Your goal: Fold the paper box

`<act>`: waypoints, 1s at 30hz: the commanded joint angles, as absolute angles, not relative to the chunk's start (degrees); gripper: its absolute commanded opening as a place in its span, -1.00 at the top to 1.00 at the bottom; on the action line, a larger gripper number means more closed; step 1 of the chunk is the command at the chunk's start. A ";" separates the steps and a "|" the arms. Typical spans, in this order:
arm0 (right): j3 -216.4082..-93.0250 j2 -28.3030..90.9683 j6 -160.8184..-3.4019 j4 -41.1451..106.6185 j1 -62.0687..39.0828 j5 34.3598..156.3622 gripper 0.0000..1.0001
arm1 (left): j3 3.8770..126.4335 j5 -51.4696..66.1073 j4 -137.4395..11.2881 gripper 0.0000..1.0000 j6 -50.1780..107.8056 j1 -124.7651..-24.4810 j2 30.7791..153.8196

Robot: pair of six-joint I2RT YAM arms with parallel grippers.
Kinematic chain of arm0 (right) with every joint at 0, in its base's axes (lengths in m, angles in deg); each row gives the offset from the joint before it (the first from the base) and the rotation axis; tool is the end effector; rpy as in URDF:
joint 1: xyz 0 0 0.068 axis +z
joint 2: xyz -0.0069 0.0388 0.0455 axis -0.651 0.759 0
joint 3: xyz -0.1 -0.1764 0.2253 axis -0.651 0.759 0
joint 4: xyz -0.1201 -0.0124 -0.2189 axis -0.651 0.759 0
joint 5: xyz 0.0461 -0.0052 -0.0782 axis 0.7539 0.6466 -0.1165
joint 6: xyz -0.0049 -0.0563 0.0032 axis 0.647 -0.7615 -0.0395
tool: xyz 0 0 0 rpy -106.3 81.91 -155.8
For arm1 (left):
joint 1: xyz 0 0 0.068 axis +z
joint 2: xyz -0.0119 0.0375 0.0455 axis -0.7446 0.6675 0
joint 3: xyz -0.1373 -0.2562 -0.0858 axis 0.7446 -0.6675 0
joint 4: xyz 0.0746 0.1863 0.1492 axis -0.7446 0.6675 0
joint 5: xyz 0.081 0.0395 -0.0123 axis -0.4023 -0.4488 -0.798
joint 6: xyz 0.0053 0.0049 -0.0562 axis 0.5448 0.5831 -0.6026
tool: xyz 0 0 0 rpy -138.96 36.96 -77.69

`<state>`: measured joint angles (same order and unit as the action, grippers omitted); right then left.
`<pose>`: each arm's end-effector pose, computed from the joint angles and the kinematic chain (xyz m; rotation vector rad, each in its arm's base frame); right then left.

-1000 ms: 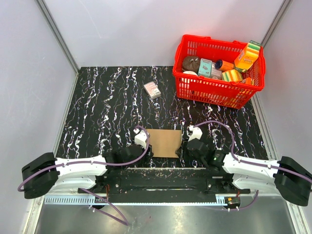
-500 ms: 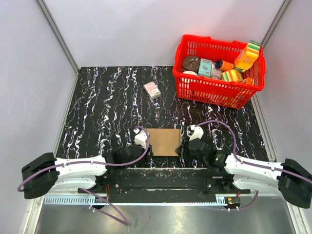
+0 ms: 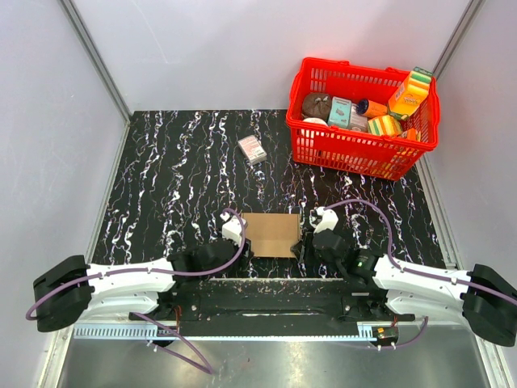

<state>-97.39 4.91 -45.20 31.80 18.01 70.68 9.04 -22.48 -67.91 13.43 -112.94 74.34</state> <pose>0.0947 0.1328 0.1989 -0.1212 2.2490 0.6803 0.0841 -0.1448 0.1906 0.4962 2.1150 -0.5311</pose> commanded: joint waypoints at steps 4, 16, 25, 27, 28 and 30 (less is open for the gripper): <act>-99.47 4.66 -46.03 30.91 18.44 68.65 0.20 | 11.18 -24.58 -69.23 -0.16 14.20 -113.16 72.62; -97.45 3.51 -46.91 27.84 18.44 68.47 0.22 | 9.07 -25.11 -73.18 -0.14 15.17 -113.16 71.30; -97.19 4.74 -48.41 25.90 18.44 68.82 0.24 | 8.54 -25.20 -76.70 -0.12 15.61 -113.16 74.37; -96.84 4.57 -48.41 25.46 18.44 68.74 0.25 | 8.28 -25.02 -77.40 -0.12 15.52 -113.16 74.90; -96.75 4.48 -48.49 25.29 18.44 68.74 0.27 | 8.11 -24.94 -78.02 -0.11 15.52 -113.16 75.25; -96.57 4.39 -48.41 25.02 18.44 68.74 0.28 | 7.84 -24.76 -78.46 -0.11 15.35 -113.08 75.86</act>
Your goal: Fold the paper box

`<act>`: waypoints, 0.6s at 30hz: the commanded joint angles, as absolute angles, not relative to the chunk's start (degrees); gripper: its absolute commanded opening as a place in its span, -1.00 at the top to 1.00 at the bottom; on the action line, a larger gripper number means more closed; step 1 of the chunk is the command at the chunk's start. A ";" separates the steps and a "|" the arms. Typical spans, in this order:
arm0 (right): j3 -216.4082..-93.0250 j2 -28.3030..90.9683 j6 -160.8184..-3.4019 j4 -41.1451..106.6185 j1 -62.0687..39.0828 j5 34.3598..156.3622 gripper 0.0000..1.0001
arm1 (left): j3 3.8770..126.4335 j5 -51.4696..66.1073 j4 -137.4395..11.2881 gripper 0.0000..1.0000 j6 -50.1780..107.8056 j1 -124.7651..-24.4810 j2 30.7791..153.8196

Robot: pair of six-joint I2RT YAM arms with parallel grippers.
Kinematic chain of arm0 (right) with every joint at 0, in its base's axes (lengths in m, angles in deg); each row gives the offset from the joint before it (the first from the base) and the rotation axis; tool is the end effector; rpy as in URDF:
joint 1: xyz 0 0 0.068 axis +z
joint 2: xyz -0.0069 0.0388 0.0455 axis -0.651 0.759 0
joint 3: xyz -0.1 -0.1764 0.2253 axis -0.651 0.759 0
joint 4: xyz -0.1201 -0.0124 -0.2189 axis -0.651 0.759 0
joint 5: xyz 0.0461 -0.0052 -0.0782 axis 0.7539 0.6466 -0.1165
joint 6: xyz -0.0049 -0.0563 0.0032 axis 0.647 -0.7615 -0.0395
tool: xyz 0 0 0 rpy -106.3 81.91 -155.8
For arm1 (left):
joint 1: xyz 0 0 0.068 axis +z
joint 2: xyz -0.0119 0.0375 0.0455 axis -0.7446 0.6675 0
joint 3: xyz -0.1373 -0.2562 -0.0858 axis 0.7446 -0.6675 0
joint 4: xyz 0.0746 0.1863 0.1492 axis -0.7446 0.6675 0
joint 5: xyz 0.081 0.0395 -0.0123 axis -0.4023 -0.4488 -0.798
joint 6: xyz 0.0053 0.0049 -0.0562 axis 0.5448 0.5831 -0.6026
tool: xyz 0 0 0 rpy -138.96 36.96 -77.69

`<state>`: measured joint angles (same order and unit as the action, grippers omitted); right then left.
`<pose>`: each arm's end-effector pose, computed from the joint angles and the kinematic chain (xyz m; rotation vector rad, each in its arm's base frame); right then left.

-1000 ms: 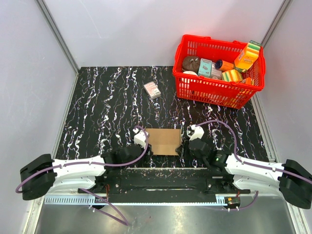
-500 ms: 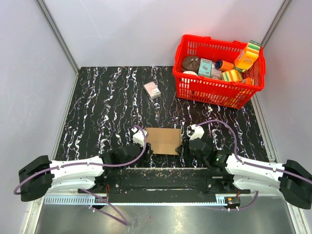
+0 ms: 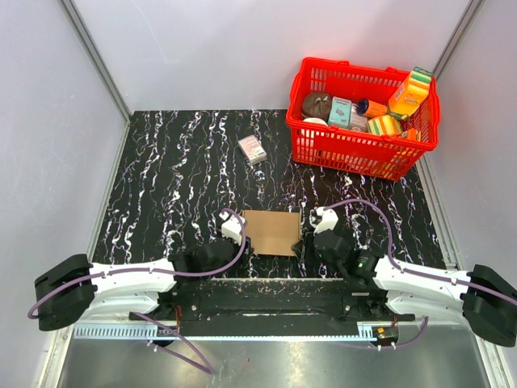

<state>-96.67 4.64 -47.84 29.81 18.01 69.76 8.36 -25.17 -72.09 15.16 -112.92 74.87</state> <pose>0.0950 0.1323 0.1989 -0.1551 2.2110 0.6638 0.0868 -0.1463 0.1928 0.4714 2.0546 -0.5116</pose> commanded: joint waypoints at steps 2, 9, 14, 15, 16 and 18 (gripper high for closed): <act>-96.22 4.39 -48.41 24.93 18.44 68.74 0.29 | 7.75 -24.76 -78.90 -0.11 15.26 -113.16 76.30; -96.40 5.09 -48.32 24.67 18.44 68.65 0.30 | 6.96 -25.46 -79.60 -0.10 15.26 -113.16 76.48; -96.57 5.80 -48.23 24.41 18.44 68.38 0.31 | 6.87 -25.64 -80.04 -0.10 15.17 -113.16 76.92; -96.49 5.89 -48.23 24.41 18.44 68.30 0.31 | 6.87 -25.64 -80.04 -0.09 15.26 -113.16 76.92; -96.48 5.89 -48.14 24.41 18.44 68.30 0.31 | 7.05 -25.64 -79.78 -0.09 15.17 -113.16 76.92; -96.48 5.89 -48.14 24.49 18.44 68.12 0.31 | 7.40 -25.81 -79.43 -0.10 15.26 -113.16 76.57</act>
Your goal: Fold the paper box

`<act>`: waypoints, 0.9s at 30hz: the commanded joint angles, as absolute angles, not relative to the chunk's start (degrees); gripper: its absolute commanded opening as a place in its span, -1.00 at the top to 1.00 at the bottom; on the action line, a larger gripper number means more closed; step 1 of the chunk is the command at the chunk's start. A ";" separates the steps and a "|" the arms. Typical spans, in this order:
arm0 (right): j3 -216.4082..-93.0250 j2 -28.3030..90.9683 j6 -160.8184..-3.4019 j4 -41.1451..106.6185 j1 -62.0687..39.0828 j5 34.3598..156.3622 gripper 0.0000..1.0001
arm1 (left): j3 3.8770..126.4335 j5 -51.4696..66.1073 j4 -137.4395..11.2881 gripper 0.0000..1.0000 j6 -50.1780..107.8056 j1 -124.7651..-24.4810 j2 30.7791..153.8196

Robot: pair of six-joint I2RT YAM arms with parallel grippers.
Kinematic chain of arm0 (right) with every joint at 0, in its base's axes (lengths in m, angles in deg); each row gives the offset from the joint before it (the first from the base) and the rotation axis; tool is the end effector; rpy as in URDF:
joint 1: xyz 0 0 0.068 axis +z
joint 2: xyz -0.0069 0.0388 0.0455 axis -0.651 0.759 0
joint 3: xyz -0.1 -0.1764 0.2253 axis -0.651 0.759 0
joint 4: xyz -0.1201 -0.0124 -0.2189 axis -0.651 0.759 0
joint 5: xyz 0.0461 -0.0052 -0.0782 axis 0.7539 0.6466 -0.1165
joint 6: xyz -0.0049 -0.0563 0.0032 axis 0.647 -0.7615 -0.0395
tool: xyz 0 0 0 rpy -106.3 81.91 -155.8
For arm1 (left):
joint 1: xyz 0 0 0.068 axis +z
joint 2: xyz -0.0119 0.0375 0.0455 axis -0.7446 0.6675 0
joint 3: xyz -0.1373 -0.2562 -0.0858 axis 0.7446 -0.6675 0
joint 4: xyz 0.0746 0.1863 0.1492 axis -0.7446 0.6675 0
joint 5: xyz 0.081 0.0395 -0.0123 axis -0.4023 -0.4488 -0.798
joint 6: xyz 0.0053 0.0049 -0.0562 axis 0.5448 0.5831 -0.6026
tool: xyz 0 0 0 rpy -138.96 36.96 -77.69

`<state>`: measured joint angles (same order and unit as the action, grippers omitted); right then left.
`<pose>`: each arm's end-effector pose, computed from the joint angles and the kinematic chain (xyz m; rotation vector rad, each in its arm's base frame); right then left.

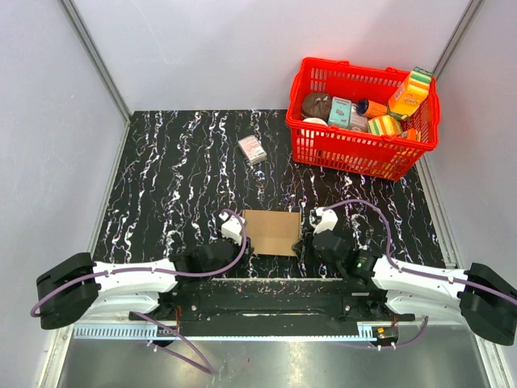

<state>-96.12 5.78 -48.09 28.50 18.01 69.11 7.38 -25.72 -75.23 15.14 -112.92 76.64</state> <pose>0.0962 0.1333 0.1953 -0.1547 2.2109 0.6459 0.0881 -0.1483 0.1882 0.4613 2.0474 -0.5086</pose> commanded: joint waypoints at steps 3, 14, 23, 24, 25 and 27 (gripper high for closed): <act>-96.40 5.71 -48.06 24.67 18.44 67.95 0.31 | 7.93 -25.99 -77.76 -0.11 15.43 -113.08 75.69; -96.22 5.18 -47.70 25.02 18.44 67.42 0.30 | 7.32 -27.66 -72.75 -0.18 14.55 -113.16 69.02; -96.31 5.10 -47.70 25.20 18.44 67.33 0.31 | 6.43 -27.92 -71.52 -0.19 13.76 -113.16 66.99; -96.31 5.10 -47.62 25.20 18.44 67.42 0.31 | 6.52 -27.92 -71.26 -0.19 13.85 -113.16 66.99; -96.22 5.10 -47.70 25.28 18.44 67.33 0.31 | 6.61 -28.01 -71.08 -0.19 13.85 -113.16 66.64; -96.31 5.01 -47.62 25.20 18.44 67.33 0.31 | 6.96 -28.62 -70.47 -0.19 13.94 -113.16 66.29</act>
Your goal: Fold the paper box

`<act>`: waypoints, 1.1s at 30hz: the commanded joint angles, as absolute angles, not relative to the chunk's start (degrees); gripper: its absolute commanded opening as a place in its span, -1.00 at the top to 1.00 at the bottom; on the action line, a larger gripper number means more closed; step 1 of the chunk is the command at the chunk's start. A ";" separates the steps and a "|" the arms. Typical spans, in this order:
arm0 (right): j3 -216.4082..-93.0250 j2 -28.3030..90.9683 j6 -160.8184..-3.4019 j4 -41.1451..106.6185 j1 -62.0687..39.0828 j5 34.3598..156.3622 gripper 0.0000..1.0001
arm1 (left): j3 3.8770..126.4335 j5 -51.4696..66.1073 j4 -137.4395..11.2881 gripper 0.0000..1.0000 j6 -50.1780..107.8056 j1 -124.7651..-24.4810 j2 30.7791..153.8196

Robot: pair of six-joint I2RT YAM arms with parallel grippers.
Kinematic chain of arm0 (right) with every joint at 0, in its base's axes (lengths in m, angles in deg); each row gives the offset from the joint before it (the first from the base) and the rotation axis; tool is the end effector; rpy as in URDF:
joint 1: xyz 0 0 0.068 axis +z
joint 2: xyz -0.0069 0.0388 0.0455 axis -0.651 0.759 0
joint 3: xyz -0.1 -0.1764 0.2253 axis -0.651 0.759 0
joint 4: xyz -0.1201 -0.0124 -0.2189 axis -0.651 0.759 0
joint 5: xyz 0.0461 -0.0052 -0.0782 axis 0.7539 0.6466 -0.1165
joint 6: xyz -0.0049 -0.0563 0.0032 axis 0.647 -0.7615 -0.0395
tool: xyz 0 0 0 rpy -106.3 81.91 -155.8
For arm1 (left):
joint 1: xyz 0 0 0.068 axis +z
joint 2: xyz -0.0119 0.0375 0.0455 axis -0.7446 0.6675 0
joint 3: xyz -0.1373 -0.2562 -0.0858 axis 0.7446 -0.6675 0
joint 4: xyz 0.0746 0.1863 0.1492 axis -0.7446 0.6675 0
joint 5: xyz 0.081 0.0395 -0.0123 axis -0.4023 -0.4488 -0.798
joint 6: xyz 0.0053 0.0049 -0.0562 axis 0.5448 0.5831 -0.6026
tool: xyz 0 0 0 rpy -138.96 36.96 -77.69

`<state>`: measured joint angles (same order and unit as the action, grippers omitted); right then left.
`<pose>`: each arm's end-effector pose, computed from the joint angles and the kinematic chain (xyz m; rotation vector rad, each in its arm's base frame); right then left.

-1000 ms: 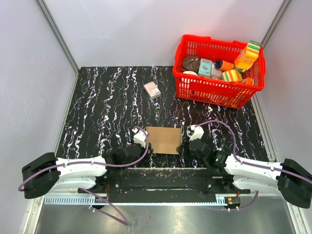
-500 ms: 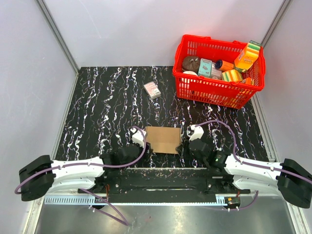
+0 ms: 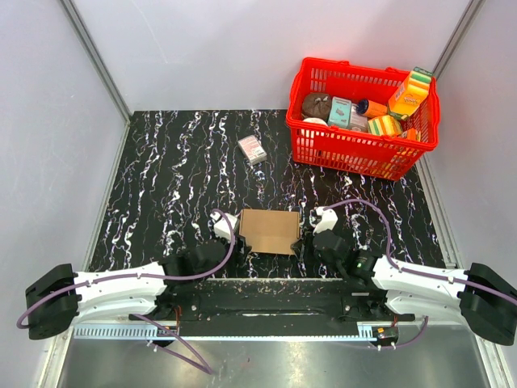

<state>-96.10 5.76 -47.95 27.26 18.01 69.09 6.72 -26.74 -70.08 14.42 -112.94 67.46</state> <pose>0.0969 0.1344 0.1972 -0.1457 2.1938 0.6648 0.0802 -0.1301 0.1989 0.4094 2.0046 -0.5457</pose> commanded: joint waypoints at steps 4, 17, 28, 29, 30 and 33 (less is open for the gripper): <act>-96.40 5.36 -47.62 25.20 18.53 67.33 0.31 | 9.15 -29.33 -68.45 -0.19 15.69 -113.16 63.57; -96.40 5.62 -47.62 25.11 18.44 67.33 0.31 | 19.34 -27.07 -69.23 -0.14 23.25 -110.88 70.05; -96.48 5.54 -47.70 25.29 18.53 67.15 0.31 | 26.29 -16.76 -75.30 0.01 25.89 -103.85 88.42; -96.40 5.54 -47.70 25.20 18.44 67.24 0.31 | 27.08 -16.33 -75.47 0.01 26.07 -103.76 89.05; -96.48 5.62 -47.62 25.28 18.44 67.33 0.31 | 27.35 -16.15 -76.08 0.01 26.24 -103.67 89.57; -96.40 5.62 -47.70 25.29 18.44 67.24 0.31 | 28.58 -15.80 -76.53 0.01 26.59 -103.23 91.60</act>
